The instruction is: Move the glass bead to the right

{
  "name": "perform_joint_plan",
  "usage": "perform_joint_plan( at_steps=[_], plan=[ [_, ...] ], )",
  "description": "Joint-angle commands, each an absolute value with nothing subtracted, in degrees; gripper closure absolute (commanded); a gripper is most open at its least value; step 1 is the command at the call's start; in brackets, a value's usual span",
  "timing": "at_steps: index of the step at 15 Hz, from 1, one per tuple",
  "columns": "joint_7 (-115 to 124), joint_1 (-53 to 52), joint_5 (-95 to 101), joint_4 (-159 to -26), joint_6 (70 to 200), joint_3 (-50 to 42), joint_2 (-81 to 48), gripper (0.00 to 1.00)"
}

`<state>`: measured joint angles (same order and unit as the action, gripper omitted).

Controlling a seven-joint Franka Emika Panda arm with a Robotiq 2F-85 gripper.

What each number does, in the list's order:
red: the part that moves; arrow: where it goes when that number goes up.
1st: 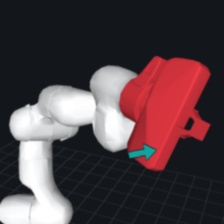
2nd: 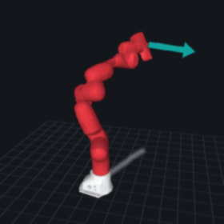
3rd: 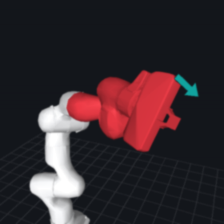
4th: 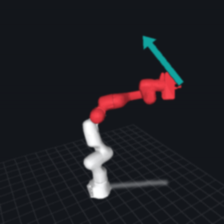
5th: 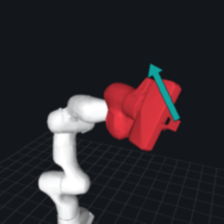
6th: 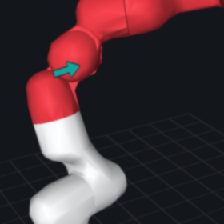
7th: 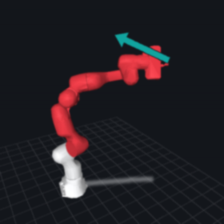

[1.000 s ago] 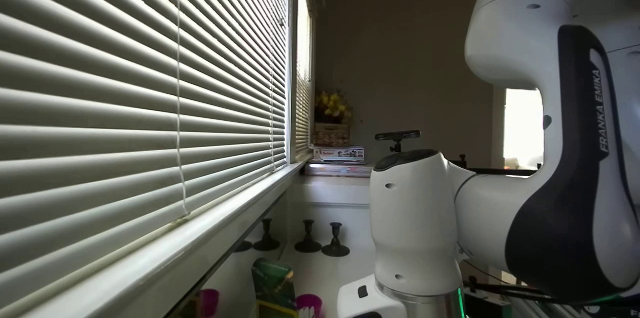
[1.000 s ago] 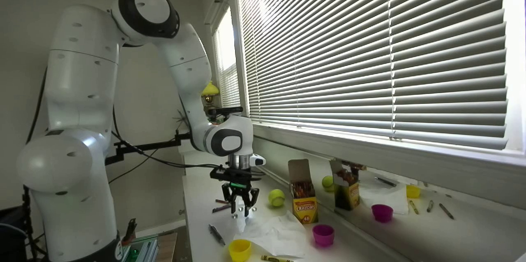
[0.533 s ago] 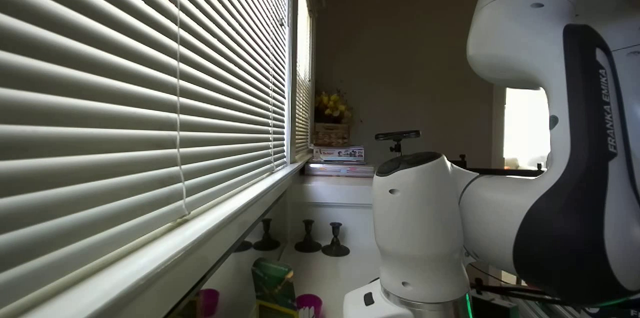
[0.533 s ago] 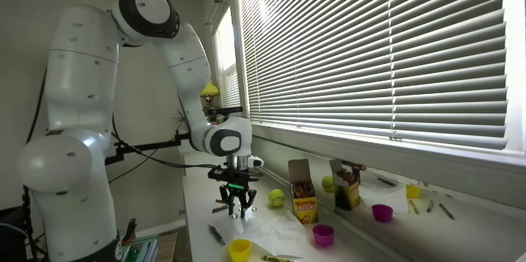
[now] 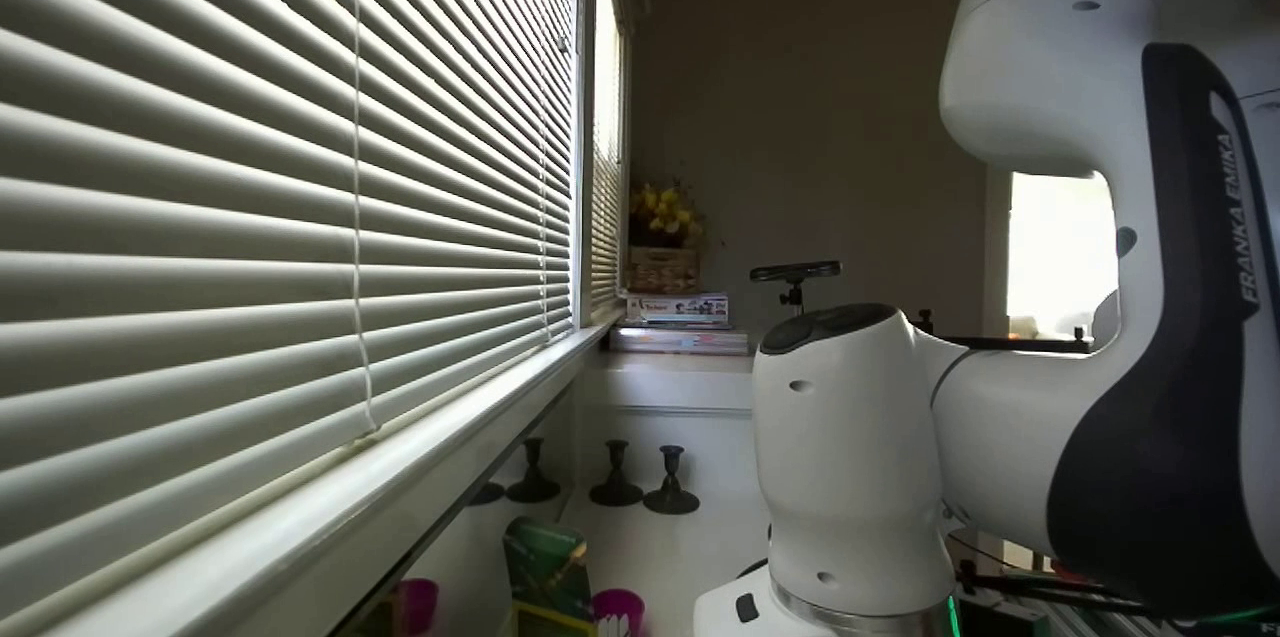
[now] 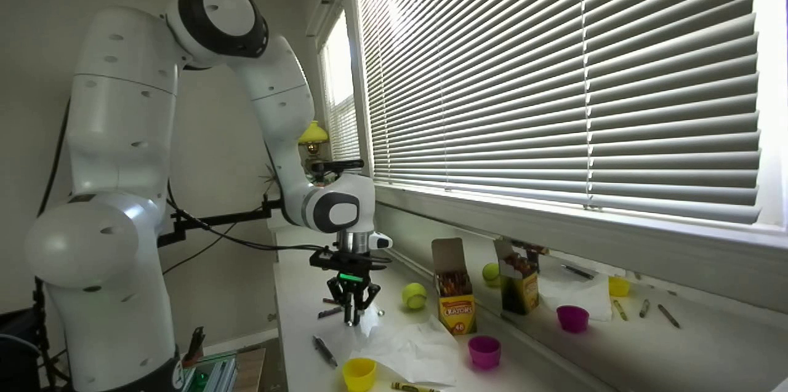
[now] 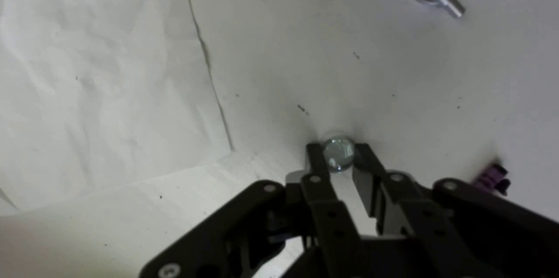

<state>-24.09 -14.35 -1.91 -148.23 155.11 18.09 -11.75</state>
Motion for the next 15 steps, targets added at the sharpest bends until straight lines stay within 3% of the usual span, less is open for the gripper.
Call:
perform_joint_plan(
  at_steps=[1, 4, 15],
  plan=[
    [-22.1, -14.2, 0.9, -148.5, 154.3, 18.2, -11.6, 0.86],
    [-22.8, -13.8, 0.7, -148.3, 153.8, 18.3, -11.0, 0.95],
    [-27.1, -10.5, -6.2, -149.0, 145.4, 15.6, 2.1, 0.95]
  ],
)
